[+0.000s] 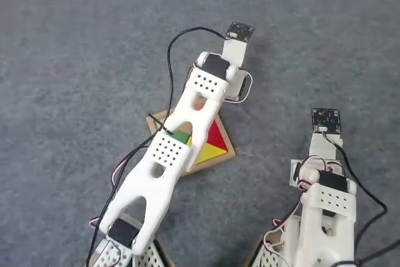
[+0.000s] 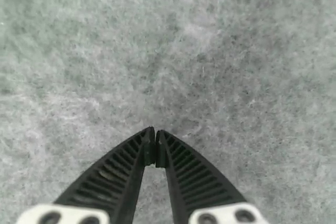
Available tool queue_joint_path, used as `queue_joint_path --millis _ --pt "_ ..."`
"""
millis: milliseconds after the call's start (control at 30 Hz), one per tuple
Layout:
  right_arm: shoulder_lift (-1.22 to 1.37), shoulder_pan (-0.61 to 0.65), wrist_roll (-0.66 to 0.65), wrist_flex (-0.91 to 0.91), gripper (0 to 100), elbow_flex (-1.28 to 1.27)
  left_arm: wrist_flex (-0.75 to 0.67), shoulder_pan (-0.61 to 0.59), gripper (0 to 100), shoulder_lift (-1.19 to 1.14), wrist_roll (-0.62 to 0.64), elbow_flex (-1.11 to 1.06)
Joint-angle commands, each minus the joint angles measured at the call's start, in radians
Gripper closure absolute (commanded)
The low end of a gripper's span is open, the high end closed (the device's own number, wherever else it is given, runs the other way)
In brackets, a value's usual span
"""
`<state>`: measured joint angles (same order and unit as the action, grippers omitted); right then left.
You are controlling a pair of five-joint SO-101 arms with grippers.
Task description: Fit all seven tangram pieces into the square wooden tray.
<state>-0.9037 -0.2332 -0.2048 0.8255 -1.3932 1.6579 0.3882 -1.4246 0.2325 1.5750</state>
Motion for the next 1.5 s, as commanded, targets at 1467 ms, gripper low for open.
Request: queue_joint_path --millis 1467 --pt "-0.030 0.013 -0.015 -0.015 99.1 0.008 -0.334 -0.040 78 -0.006 -0.127 -0.120"
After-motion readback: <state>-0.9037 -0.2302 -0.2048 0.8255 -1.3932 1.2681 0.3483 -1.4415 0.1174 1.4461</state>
